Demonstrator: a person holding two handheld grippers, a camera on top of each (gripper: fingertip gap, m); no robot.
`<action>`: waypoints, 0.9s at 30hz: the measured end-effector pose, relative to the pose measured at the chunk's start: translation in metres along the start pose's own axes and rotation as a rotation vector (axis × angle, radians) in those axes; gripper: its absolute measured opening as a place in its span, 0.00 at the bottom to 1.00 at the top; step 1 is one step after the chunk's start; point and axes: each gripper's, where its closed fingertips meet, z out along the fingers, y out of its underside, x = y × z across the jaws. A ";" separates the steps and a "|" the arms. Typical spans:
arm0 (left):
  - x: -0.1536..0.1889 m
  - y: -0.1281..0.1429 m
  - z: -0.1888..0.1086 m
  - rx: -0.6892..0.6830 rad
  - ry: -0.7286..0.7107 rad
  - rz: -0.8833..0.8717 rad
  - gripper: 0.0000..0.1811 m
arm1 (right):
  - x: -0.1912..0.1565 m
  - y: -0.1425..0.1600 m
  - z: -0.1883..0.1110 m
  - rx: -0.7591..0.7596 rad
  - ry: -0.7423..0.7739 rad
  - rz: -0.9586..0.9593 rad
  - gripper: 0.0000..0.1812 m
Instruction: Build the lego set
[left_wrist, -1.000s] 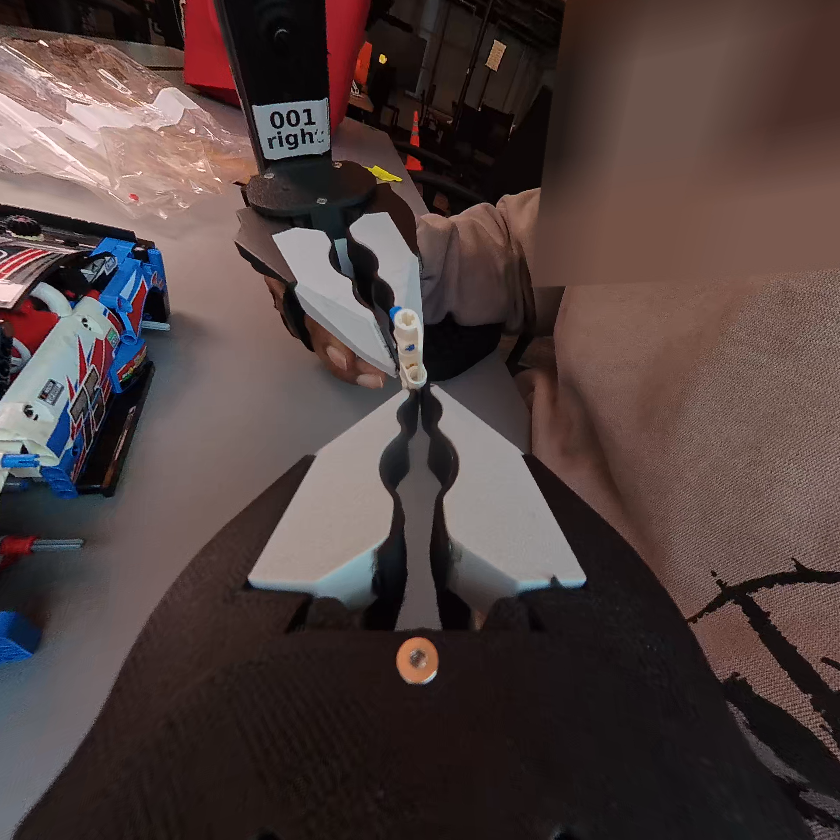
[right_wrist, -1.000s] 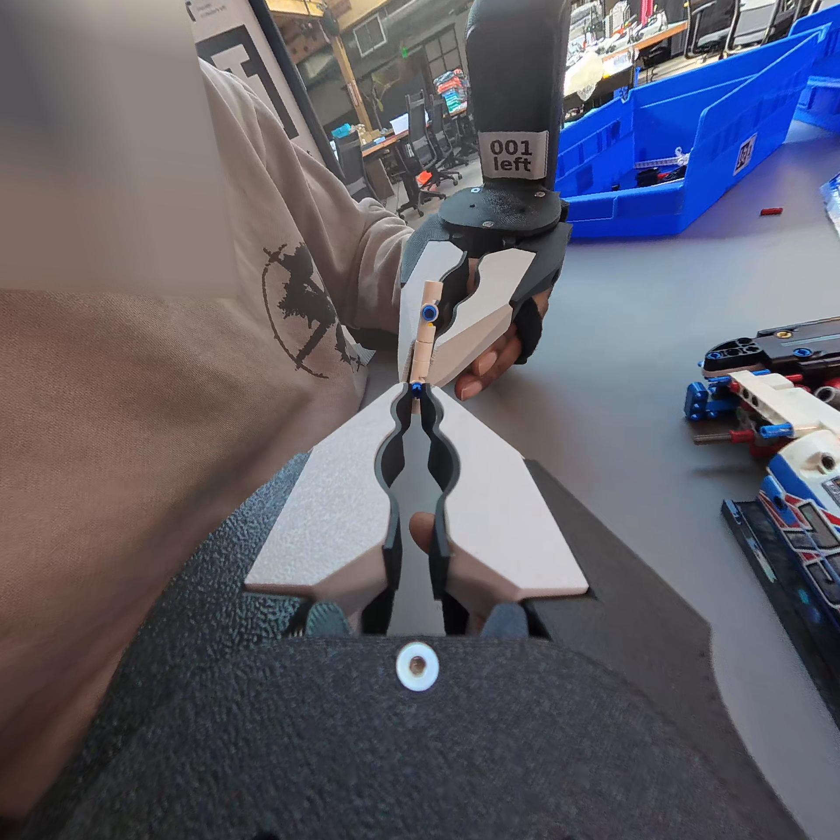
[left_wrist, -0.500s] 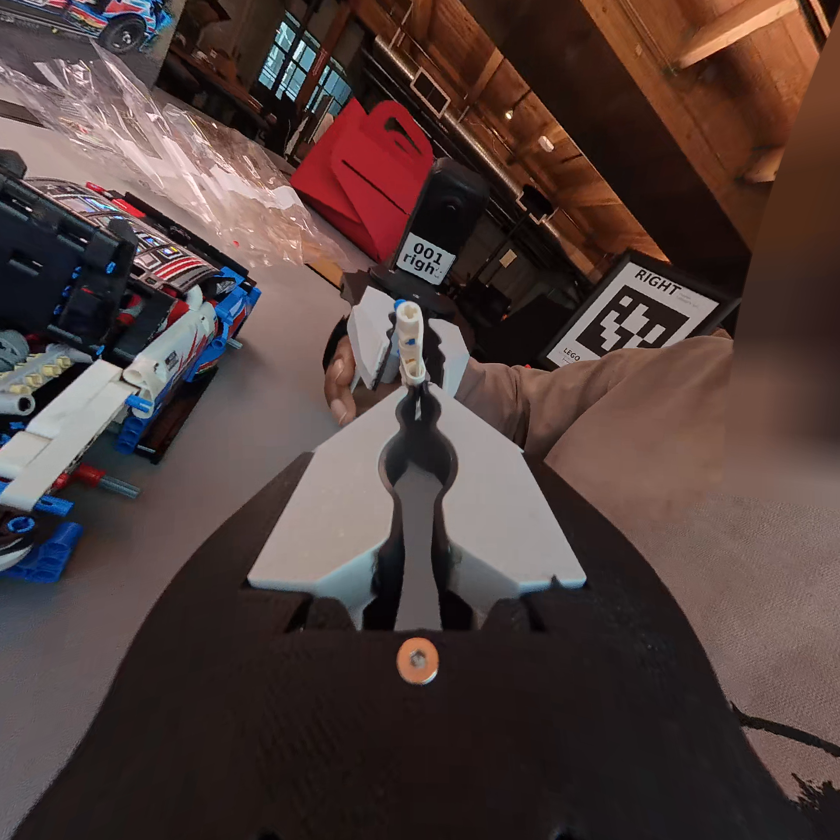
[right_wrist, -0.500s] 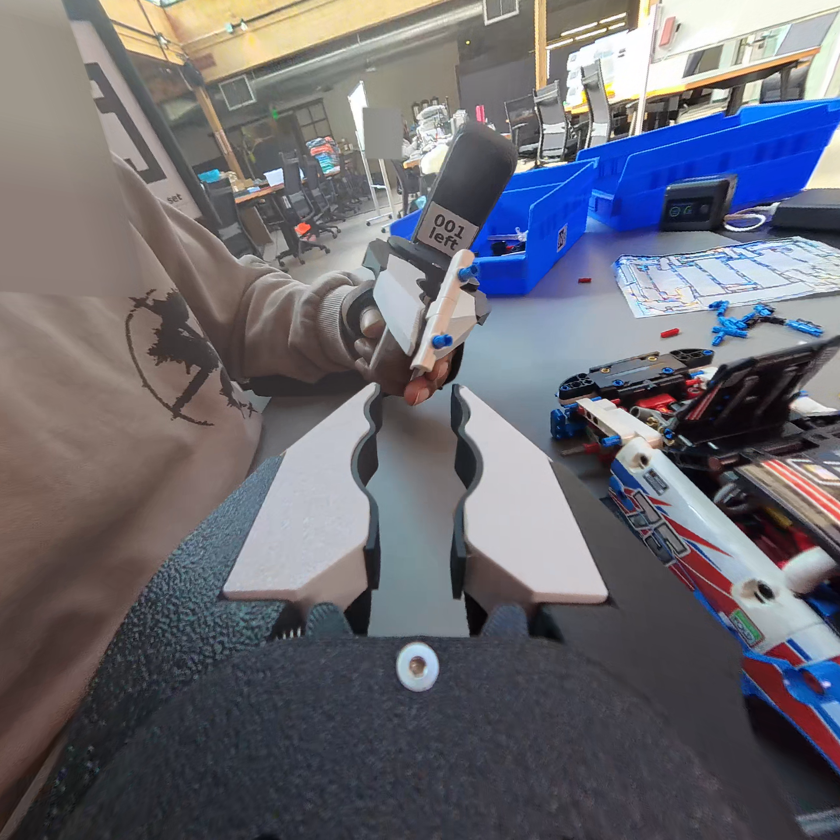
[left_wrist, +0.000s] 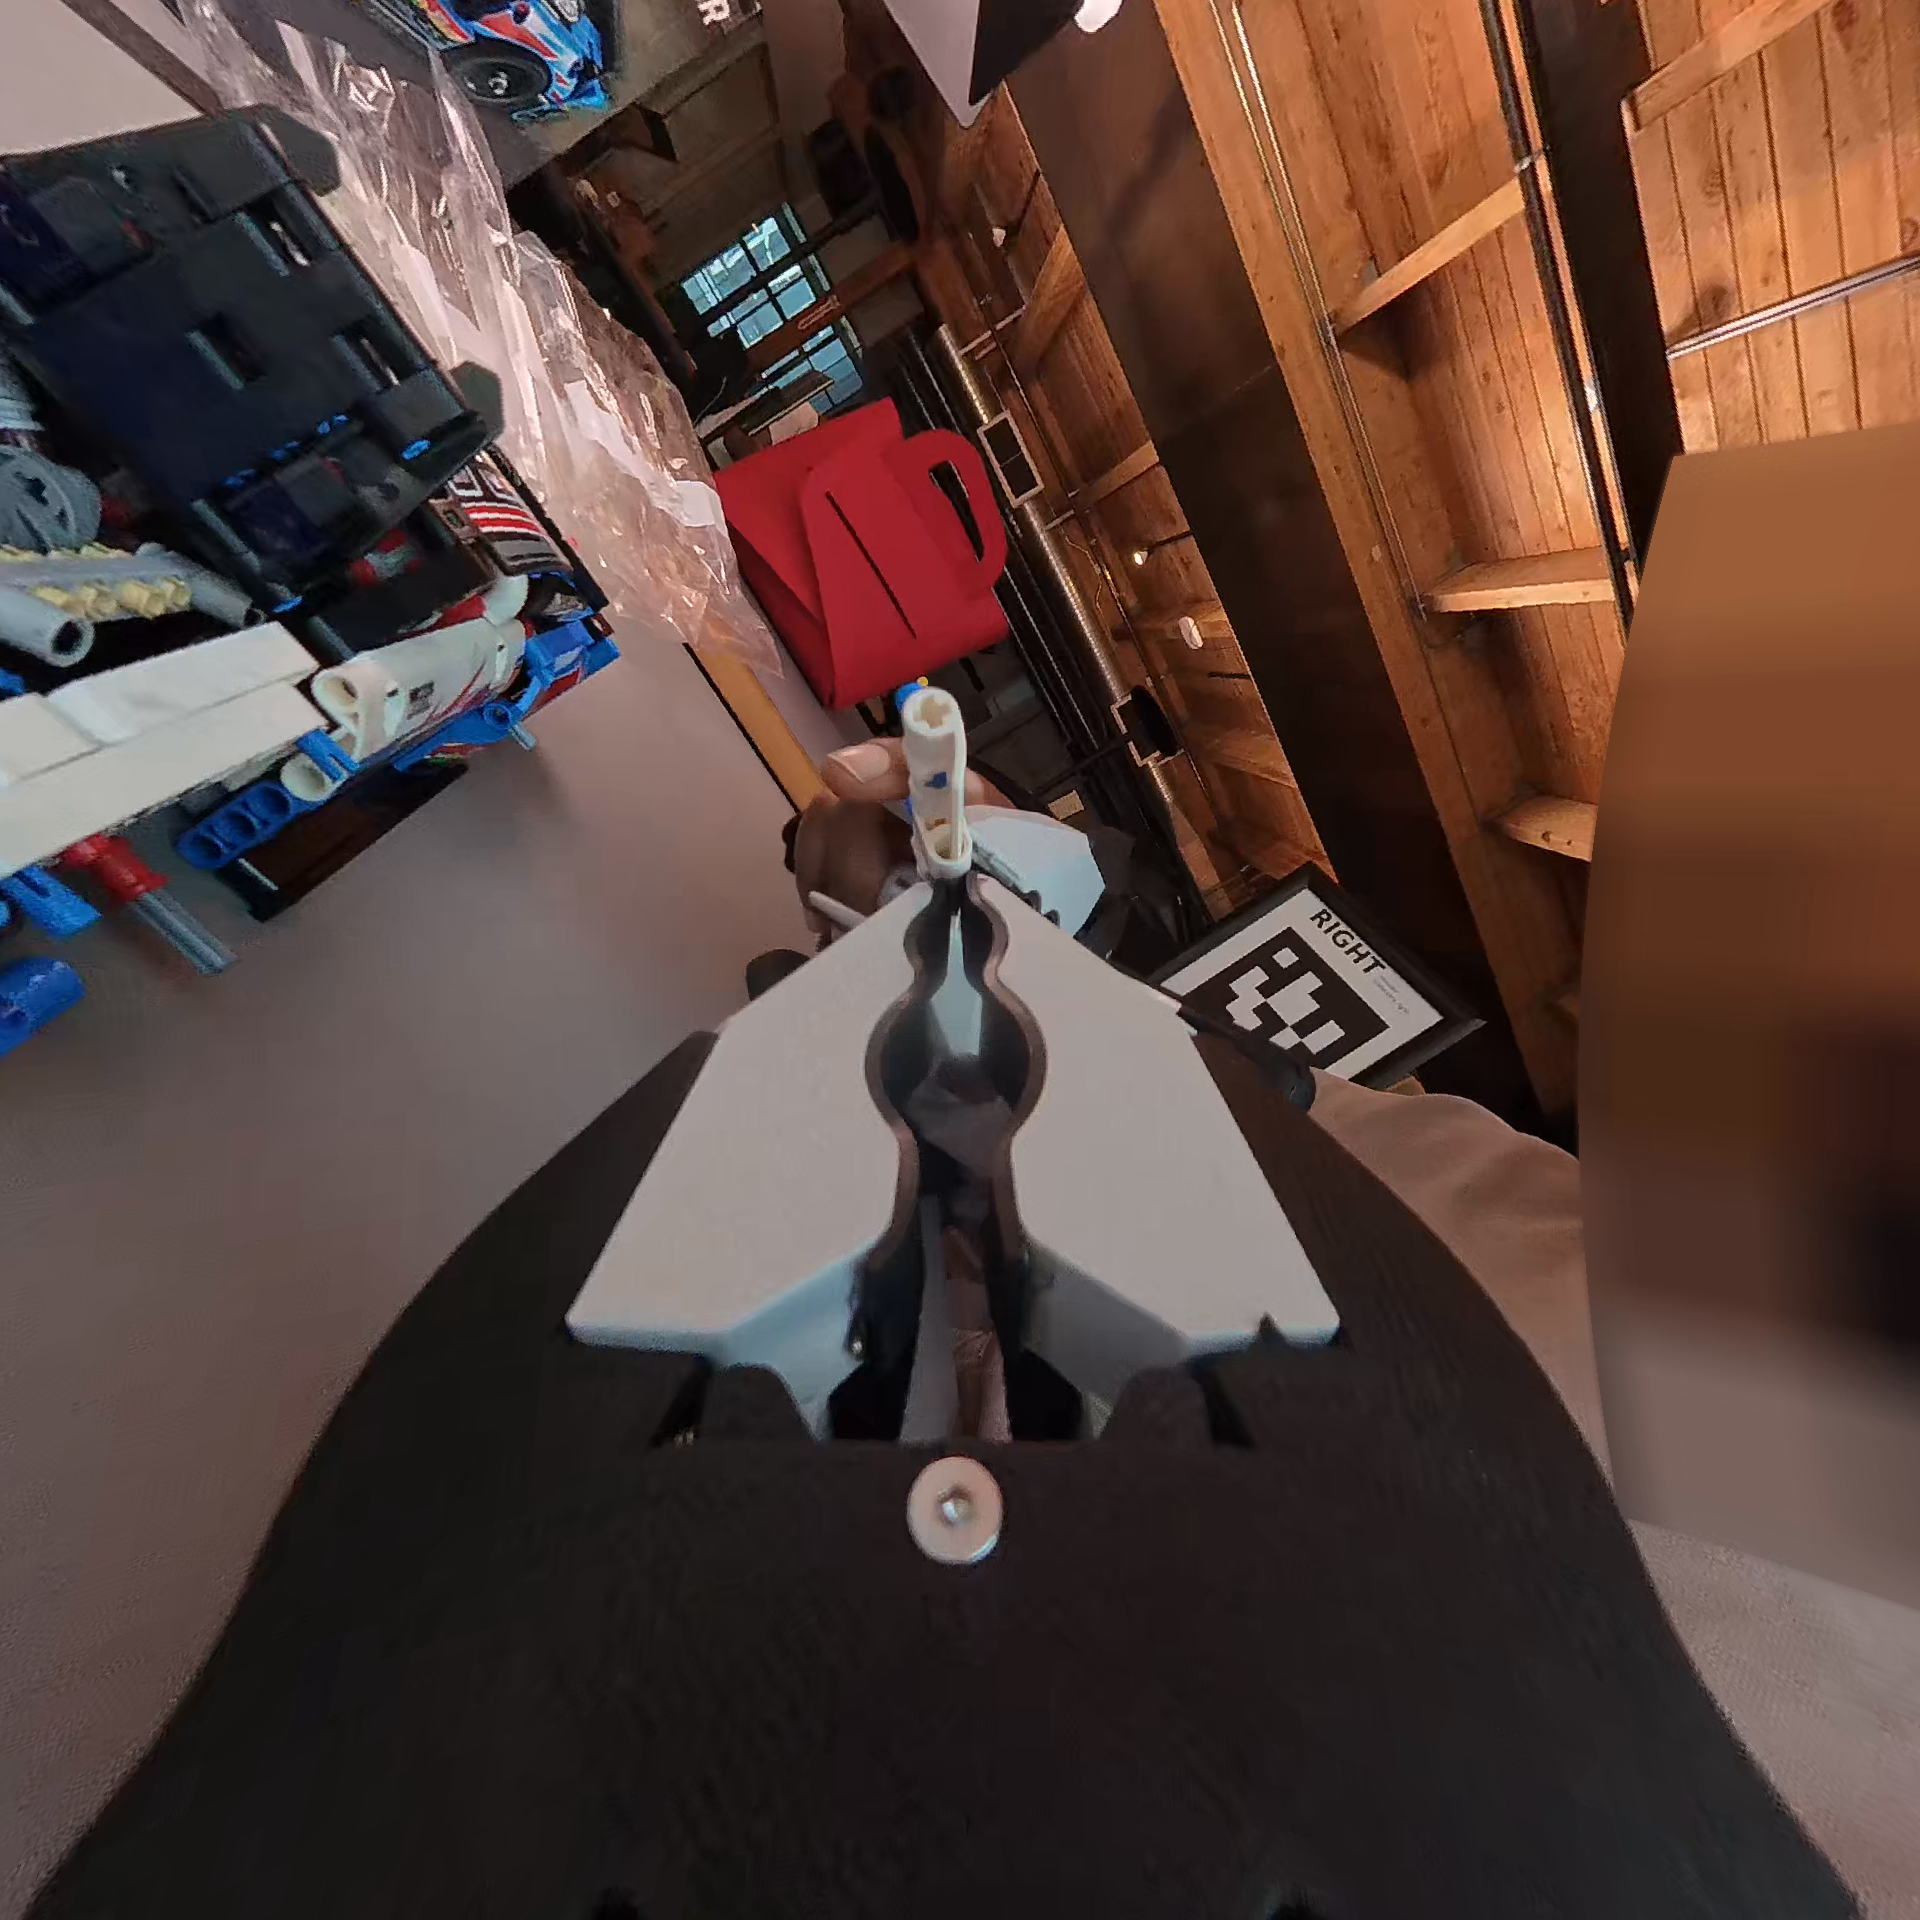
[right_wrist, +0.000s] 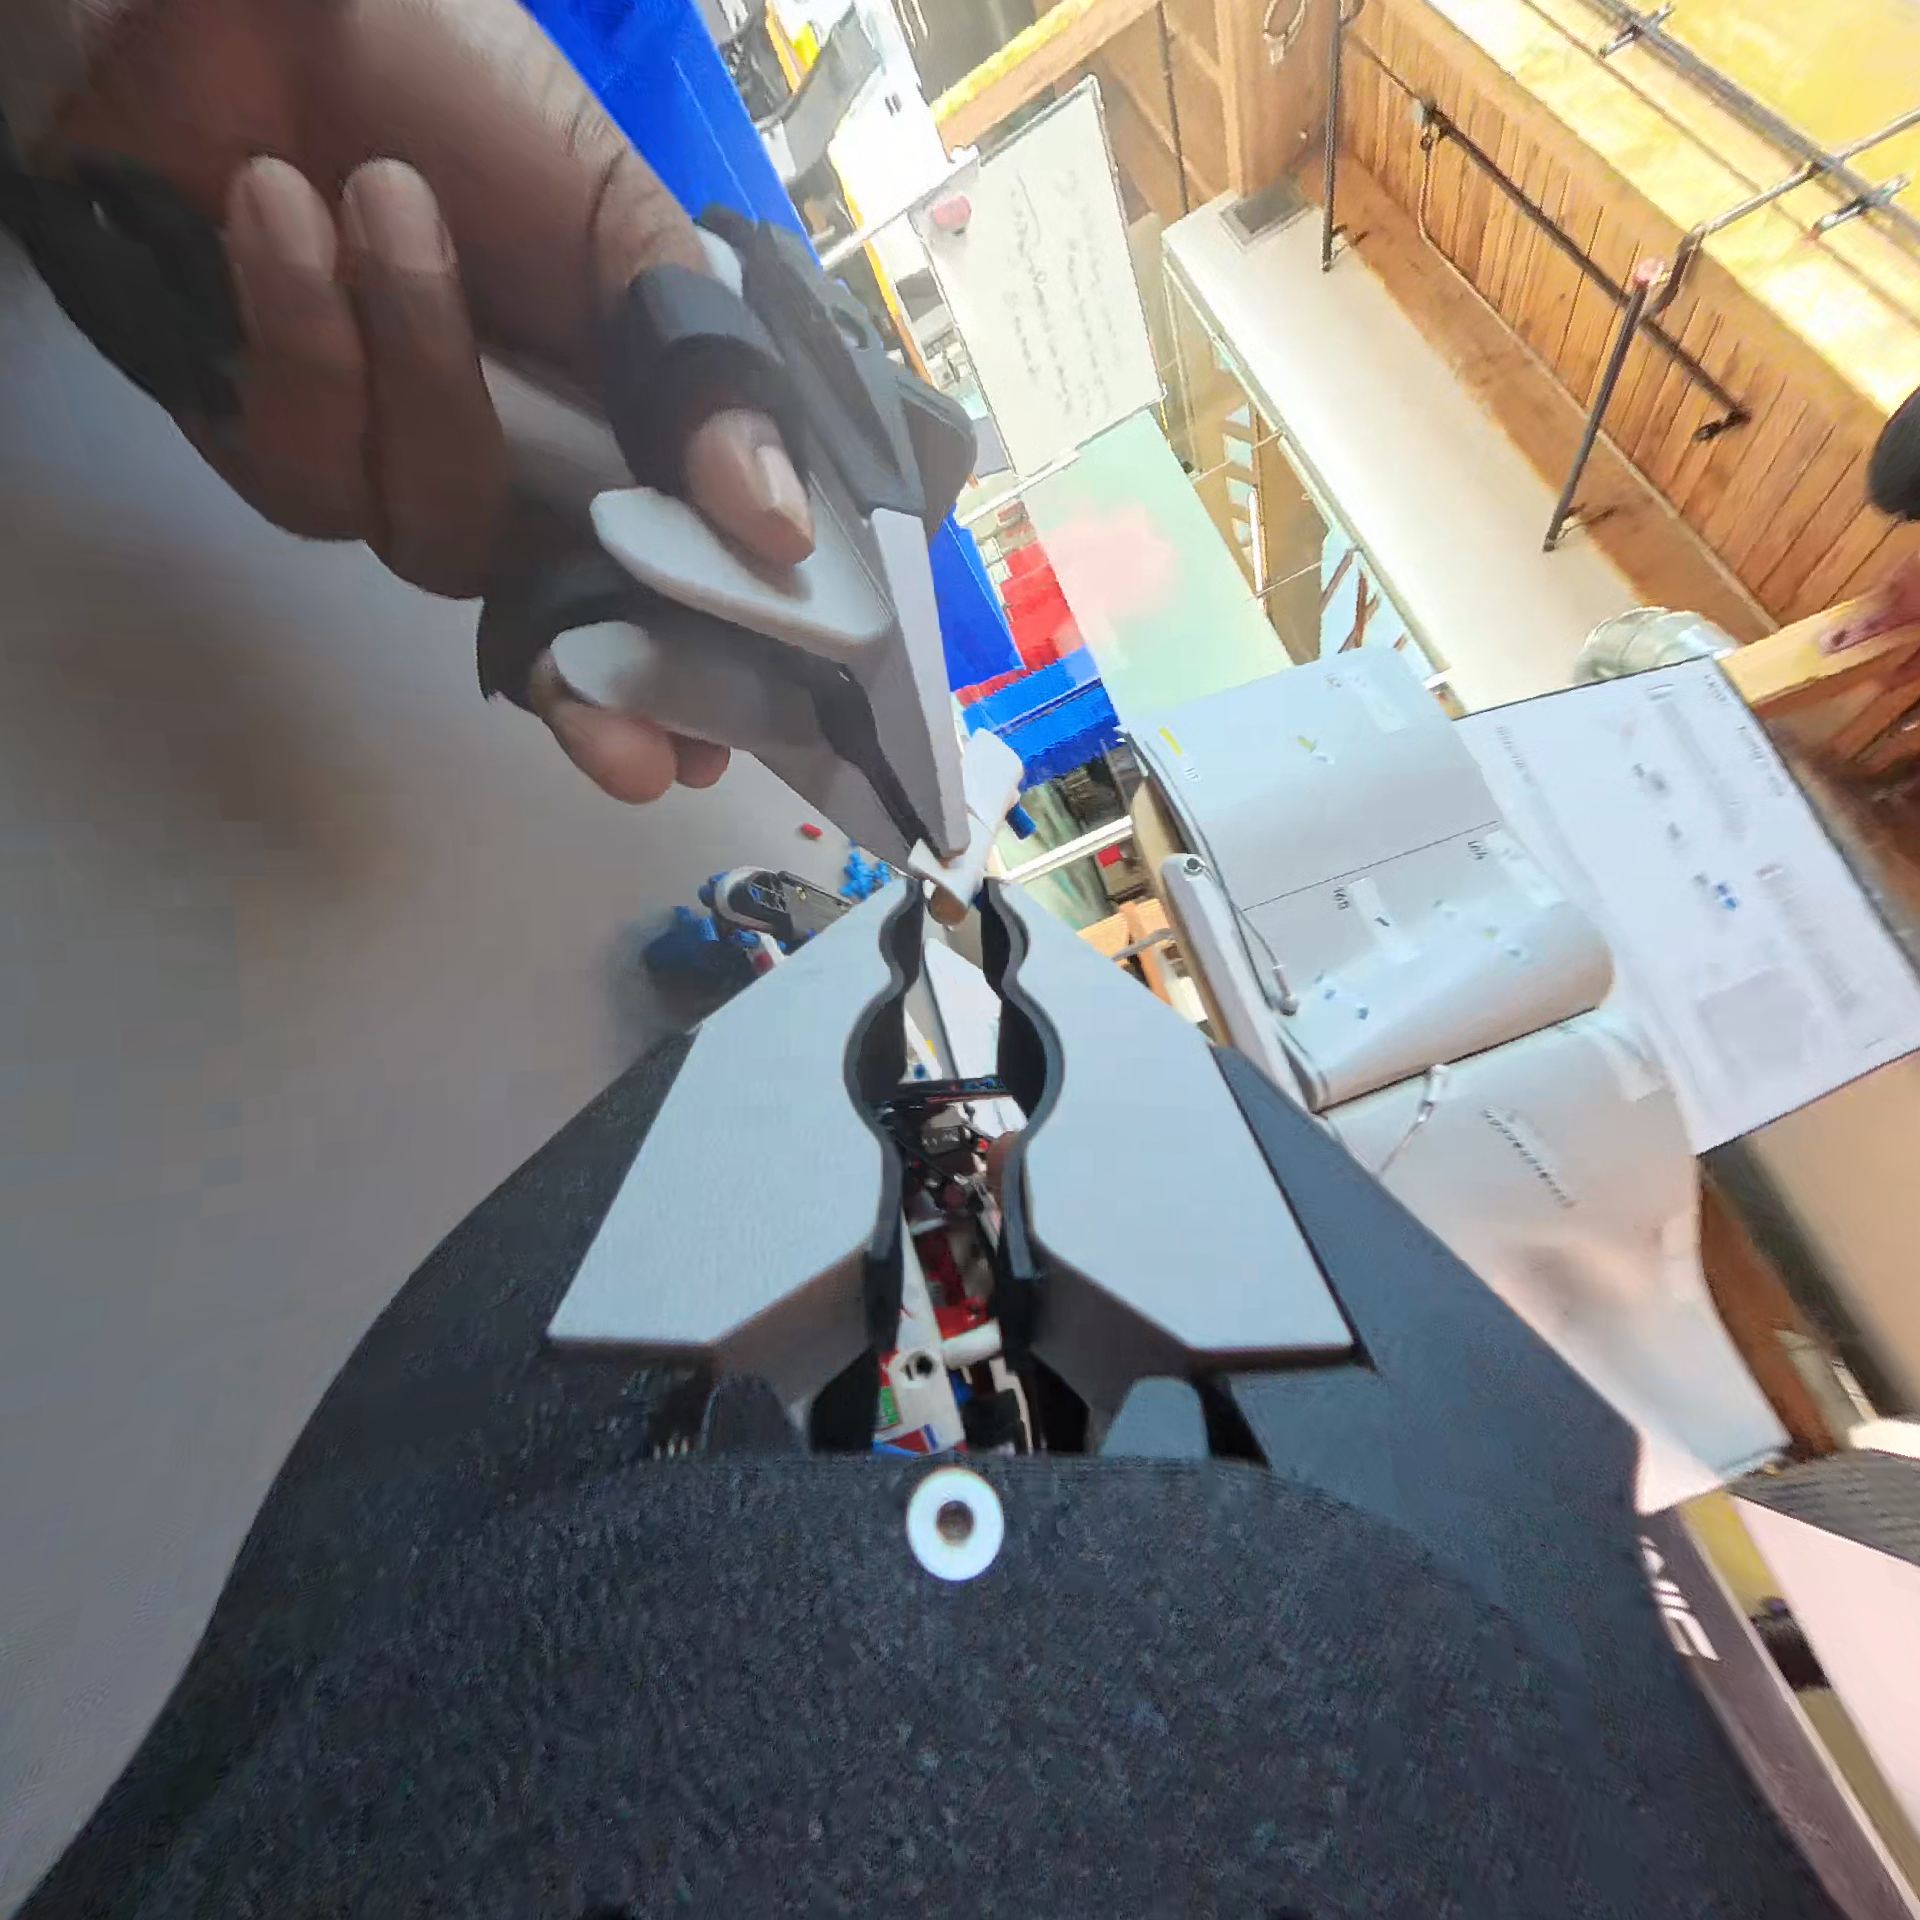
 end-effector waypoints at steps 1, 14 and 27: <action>-0.001 0.000 -0.001 0.002 -0.007 -0.014 0.00 | -0.001 0.001 0.001 -0.010 0.008 -0.040 0.04; 0.009 -0.020 -0.015 0.058 -0.068 0.157 0.18 | 0.040 0.020 -0.006 0.290 -0.272 1.374 0.03; -0.002 -0.023 -0.017 0.074 -0.090 0.144 0.15 | 0.040 0.011 -0.010 0.401 -0.419 1.611 0.02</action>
